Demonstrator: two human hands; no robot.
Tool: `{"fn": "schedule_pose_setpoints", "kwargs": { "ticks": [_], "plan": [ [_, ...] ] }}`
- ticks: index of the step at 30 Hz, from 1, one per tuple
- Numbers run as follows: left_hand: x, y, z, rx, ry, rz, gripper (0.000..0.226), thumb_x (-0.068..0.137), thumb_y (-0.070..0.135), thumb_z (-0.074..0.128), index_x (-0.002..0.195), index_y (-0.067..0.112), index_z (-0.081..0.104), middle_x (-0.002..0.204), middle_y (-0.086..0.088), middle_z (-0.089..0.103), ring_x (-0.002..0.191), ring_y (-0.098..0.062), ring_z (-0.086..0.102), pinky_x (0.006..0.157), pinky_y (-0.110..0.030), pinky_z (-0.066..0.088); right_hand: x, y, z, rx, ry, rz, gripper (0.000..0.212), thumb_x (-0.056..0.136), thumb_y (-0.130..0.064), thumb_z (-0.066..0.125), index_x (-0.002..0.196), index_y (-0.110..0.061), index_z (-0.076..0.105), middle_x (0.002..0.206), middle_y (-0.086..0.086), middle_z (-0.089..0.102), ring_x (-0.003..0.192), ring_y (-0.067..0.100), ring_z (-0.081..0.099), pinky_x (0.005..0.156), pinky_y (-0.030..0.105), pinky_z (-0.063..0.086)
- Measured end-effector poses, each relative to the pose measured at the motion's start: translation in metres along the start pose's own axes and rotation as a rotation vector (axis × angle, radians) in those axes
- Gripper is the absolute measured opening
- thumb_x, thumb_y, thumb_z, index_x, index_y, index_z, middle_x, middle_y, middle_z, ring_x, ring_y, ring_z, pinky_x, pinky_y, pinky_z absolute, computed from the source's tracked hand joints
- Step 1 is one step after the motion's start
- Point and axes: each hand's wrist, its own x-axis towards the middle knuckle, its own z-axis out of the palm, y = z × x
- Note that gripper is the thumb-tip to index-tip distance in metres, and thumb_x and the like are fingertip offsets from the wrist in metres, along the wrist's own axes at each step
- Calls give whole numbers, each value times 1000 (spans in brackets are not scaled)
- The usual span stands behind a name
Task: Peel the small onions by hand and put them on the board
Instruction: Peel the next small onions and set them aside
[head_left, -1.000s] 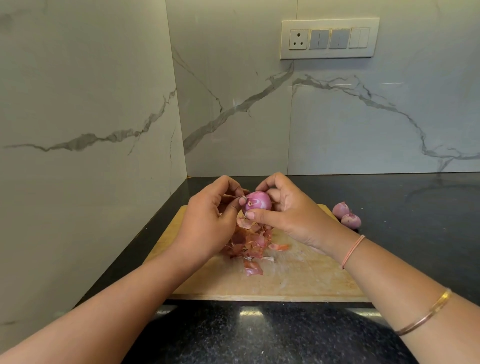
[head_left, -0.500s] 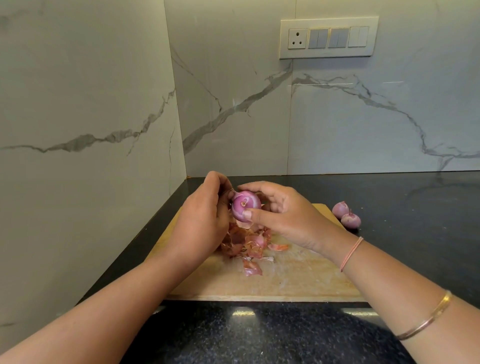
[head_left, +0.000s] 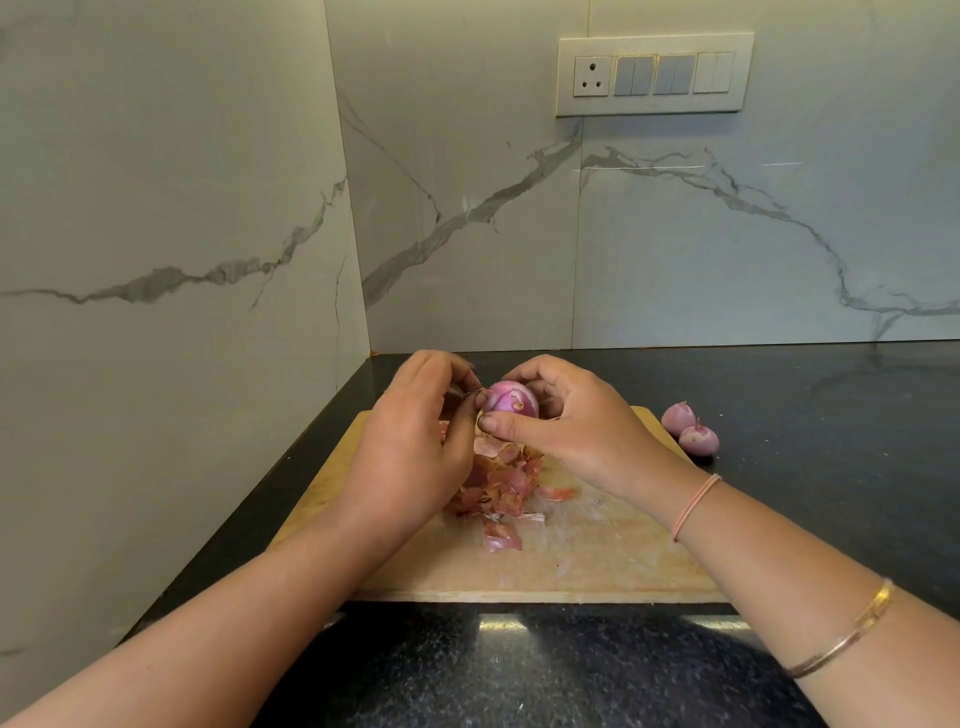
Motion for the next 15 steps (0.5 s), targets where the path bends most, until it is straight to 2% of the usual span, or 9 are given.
{"fn": "schedule_pose_setpoints", "kwargs": {
  "ticks": [2,5,7,11,15],
  "plan": [
    [0,0,0,-30,-4,-26,8,90,9,56,91,17,54,96,9,60,86,-3,56,74,-17,48,1,-1,0,13,-6,-5,38,70,-41,79,100,-25,62,97,-3,69,90,16,66,82,38,57],
    [-2,2,2,-107,-22,-113,11,92,6,51,93,16,50,87,13,62,82,-2,58,64,-20,48,1,-2,0,61,-34,-21,38,65,-43,80,96,-29,64,99,-3,69,93,19,67,84,44,56],
    [-1,0,2,-100,6,-138,11,91,4,48,93,15,48,81,12,61,76,-6,58,63,-25,48,1,-2,-2,81,-83,-21,35,69,-33,82,99,-28,64,103,-2,68,97,19,66,88,45,55],
    [2,-4,1,-139,48,-224,9,95,7,46,93,15,48,83,4,64,79,-16,64,71,-40,53,0,-4,-2,133,-170,-9,40,74,-17,79,112,-19,63,109,1,67,99,17,66,90,35,55],
    [5,-8,1,-191,79,-344,12,96,10,46,90,20,49,83,6,66,78,-13,67,75,-41,57,-3,-8,-6,191,-229,-23,38,76,-6,76,108,-22,63,110,0,67,99,12,64,90,23,51]
  ]
}}
